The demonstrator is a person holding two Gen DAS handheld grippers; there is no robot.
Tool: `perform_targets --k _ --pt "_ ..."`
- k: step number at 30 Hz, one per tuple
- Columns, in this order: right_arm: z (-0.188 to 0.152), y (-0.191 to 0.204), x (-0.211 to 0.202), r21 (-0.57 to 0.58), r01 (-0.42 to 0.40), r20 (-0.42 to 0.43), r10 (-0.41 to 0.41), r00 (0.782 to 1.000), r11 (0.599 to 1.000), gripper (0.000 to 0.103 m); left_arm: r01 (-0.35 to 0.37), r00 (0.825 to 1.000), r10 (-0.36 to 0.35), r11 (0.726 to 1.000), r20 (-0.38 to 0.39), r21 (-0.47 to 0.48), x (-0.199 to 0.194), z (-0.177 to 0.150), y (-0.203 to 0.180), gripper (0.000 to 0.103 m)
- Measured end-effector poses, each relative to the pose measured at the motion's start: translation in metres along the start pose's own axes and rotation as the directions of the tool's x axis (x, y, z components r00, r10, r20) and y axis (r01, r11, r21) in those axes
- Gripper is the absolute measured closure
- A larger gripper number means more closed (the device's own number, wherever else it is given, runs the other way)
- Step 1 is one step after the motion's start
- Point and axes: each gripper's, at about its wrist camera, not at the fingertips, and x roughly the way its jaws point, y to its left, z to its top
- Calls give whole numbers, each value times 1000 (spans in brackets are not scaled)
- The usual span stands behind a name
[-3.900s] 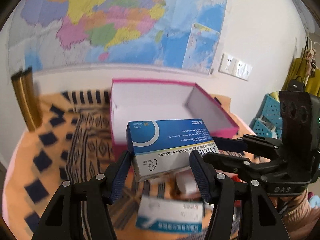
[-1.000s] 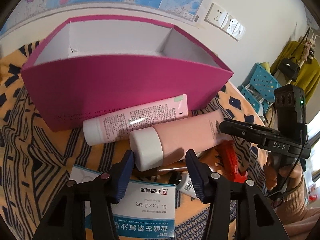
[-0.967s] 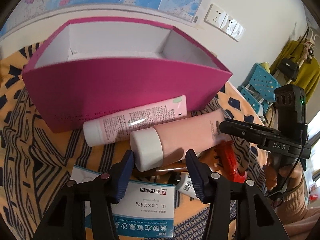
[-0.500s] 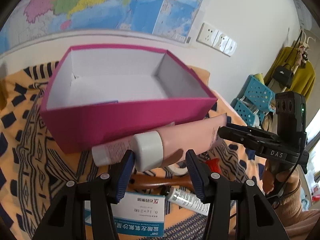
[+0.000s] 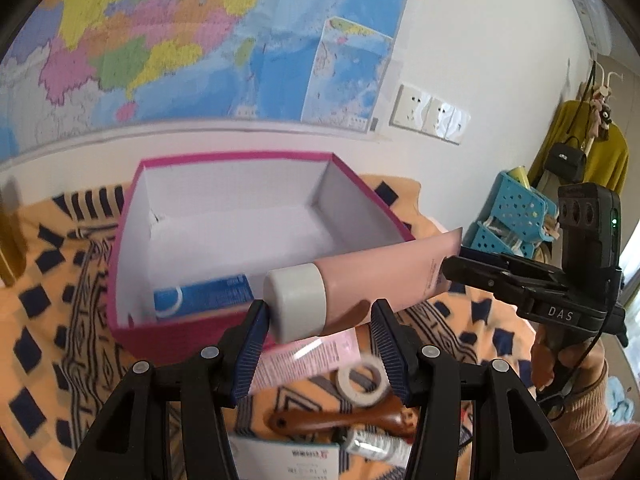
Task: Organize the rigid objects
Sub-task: 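Lift the pink tube with the right gripper and carry it over the pink box, then lower the pink tube into the pink box and open the right gripper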
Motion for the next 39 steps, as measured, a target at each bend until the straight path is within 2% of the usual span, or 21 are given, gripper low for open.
perform_targets --k 5,10,19,26,31,39 --pt "19 -7 10 -1 3 8 -3 1000 1000 57 -10 1000 10 1000 3 -2 11 19 10 50" --pt "31 -14 30 -4 25 -24 -25 999 1000 57 -15 999 14 1000 -36 -26 32 29 21 50" --pt "33 -26 60 1 65 -103 -64 993 998 57 -24 992 17 998 -124 -59 69 26 35 50" --pt "38 -26 68 -10 101 -118 -101 988 995 57 -21 986 5 996 -169 -91 85 25 43 52" --pt "41 -23 66 -16 112 -92 -113 989 994 57 -40 989 28 996 -143 -82 79 24 43 52" --pt "25 -16 34 -14 50 -21 -50 998 999 54 -34 999 33 999 -6 -37 32 10 34 48"
